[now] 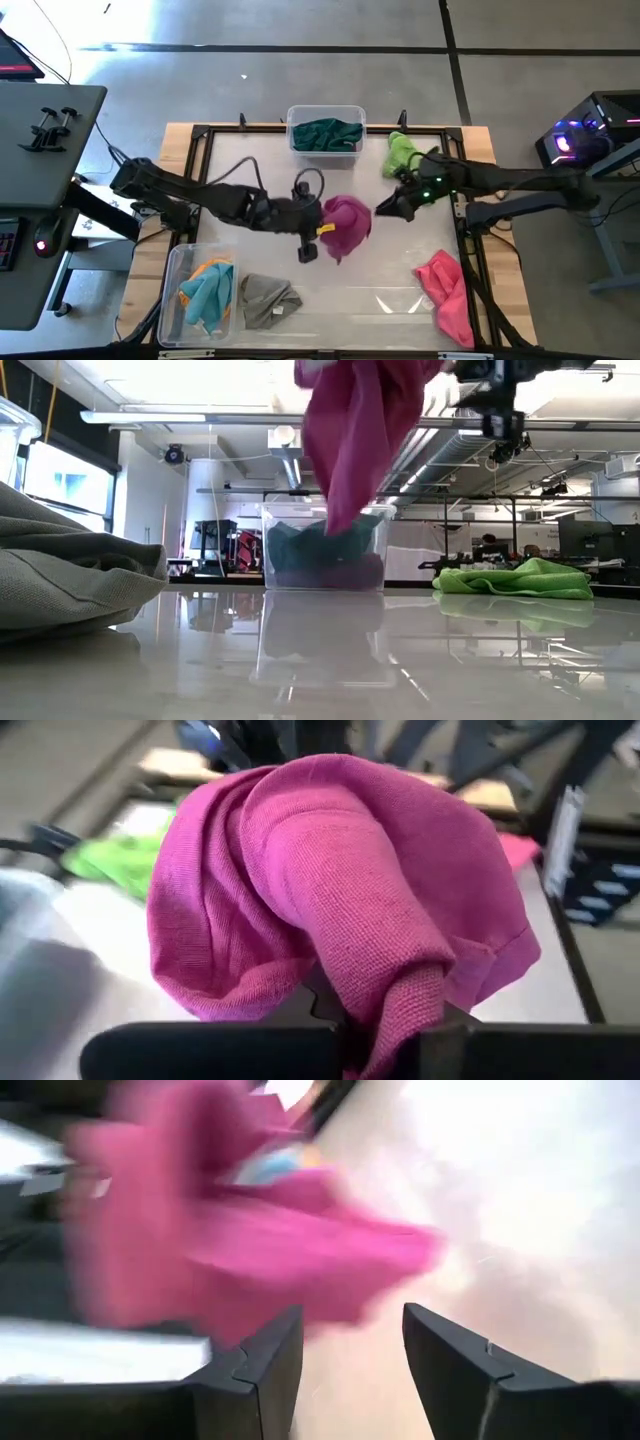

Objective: Sort towels by color in basket
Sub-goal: Put the pink kitchen towel into the top transparent bin

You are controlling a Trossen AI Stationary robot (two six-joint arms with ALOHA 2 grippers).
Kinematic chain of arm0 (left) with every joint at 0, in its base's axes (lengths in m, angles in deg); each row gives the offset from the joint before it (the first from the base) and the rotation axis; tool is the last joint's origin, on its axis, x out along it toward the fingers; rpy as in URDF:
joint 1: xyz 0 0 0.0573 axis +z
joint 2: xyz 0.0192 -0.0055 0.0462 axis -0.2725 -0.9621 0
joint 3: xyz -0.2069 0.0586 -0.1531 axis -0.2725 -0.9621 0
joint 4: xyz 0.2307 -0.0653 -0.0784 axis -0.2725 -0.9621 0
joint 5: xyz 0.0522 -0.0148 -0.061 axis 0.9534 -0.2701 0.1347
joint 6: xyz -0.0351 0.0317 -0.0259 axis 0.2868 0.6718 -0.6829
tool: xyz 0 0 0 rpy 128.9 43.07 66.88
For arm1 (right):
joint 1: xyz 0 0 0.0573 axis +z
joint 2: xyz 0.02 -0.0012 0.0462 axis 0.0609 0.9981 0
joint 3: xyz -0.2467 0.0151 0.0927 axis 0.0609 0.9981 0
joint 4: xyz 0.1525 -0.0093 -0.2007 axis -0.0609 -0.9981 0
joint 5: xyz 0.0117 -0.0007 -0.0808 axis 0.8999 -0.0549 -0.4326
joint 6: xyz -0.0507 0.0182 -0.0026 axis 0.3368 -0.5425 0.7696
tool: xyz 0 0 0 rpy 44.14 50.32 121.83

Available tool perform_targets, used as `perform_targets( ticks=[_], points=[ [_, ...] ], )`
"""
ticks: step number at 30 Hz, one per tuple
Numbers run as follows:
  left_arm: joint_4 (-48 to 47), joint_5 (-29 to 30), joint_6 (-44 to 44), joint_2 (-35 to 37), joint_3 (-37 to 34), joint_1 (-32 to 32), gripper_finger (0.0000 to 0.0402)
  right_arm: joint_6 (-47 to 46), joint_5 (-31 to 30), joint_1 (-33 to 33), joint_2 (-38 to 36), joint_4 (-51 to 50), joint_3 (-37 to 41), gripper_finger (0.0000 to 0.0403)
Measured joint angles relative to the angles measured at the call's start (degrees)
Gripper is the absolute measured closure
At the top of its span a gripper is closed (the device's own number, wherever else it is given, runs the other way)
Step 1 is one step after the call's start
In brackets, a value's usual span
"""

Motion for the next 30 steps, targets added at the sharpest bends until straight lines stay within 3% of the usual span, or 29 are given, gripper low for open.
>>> perform_targets(
  ticks=[8,12,15,23,30],
  points=[
    [-6.1,7.4,16.7,0.2,14.9,8.6,0.0401,-0.4,-19.0,0.0,-6.4,-7.1,0.0,0.0234],
    [-5.2,7.7,24.3,0.2,16.6,16.4,0.0401,-0.4,-23.9,0.0,-5.6,-6.7,0.0,0.0234],
    [-5.4,4.3,27.1,0.0,15.6,23.1,0.0401,-0.4,-25.6,0.0,-4.1,-6.6,0.0,0.0234],
    [-3.3,-2.1,20.7,-3.3,9.1,38.3,0.0401,-0.4,-26.6,0.0,1.5,-4.6,0.0,0.0234],
    [-1.6,-14.4,11.6,-9.6,6.0,43.5,0.0395,-0.2,-26.4,-1.6,6.0,1.4,0.1,0.0234]
  ],
)
